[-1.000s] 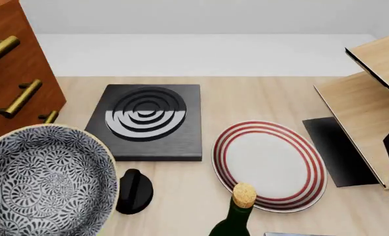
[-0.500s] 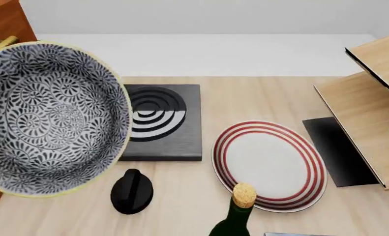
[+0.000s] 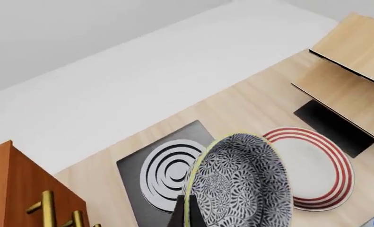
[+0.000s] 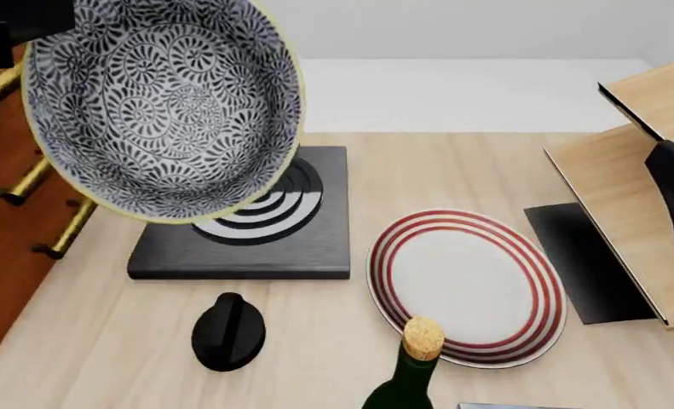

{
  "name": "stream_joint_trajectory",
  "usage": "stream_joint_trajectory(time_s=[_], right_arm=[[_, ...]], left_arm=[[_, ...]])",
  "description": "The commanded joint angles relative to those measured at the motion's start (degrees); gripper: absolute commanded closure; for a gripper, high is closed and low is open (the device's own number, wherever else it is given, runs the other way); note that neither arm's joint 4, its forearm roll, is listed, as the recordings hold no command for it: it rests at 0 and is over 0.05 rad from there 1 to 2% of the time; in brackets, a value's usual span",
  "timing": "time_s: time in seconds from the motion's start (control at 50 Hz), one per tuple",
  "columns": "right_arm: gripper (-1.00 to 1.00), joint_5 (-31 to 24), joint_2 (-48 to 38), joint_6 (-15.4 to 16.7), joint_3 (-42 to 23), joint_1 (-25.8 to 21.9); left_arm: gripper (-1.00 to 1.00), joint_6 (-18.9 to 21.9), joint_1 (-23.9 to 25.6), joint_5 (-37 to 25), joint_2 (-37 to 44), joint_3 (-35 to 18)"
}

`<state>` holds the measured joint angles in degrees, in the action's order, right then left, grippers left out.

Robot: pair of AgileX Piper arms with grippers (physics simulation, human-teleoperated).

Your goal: Pick up the akita bowl and put it on the plate.

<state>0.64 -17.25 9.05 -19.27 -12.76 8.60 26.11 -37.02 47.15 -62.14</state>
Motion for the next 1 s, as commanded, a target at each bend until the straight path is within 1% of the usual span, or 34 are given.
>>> stream_joint_trajectory(time_s=[0.02, 0.4, 0.44, 0.62, 0.68, 0.76, 0.84, 0.86, 0.92, 0.96, 1.0], right_arm=[[-1.0, -0.3, 0.5, 0.0, 0.3, 0.3], [-1.0, -0.3, 0.5, 0.0, 0.3, 0.3], [-1.0, -0.5, 0.4, -0.4, -0.5, 0.5], [-1.0, -3.9, -0.8, -0.9, -6.4, 3.4], [-1.0, -4.9, -0.4, -1.2, -7.7, 4.5], [-1.0, -5.9, 0.4, -0.9, -8.7, 5.3], [-1.0, -6.1, 1.1, -1.3, -9.2, 5.4], [-1.0, -5.9, 1.0, -0.9, -9.1, 5.7], [-1.0, -5.8, 1.3, -1.5, -9.1, 5.7], [-1.0, -5.4, 1.2, -1.6, -8.8, 5.9], [-1.0, -5.3, 1.5, -1.9, -8.5, 5.7]], left_arm=[[1.0, 0.2, -0.2, -0.1, -0.6, 0.0], [1.0, 0.2, -0.2, -0.1, -0.6, 0.0], [1.0, 0.2, -0.1, 0.3, 0.1, -0.1], [1.0, 0.4, 1.0, 0.6, 5.6, -3.8], [1.0, -0.3, 2.3, 0.5, 7.6, -5.3], [1.0, -0.3, 2.8, 1.1, 10.3, -6.9], [1.0, -0.4, 3.8, 1.4, 13.3, -8.3], [1.0, -0.3, 3.9, 1.5, 13.9, -8.6], [1.0, -0.7, 4.9, 1.7, 16.4, -9.6], [1.0, -2.1, 6.7, 1.6, 18.6, -10.7], [1.0, -1.5, 6.1, 2.1, 19.8, -11.2]])
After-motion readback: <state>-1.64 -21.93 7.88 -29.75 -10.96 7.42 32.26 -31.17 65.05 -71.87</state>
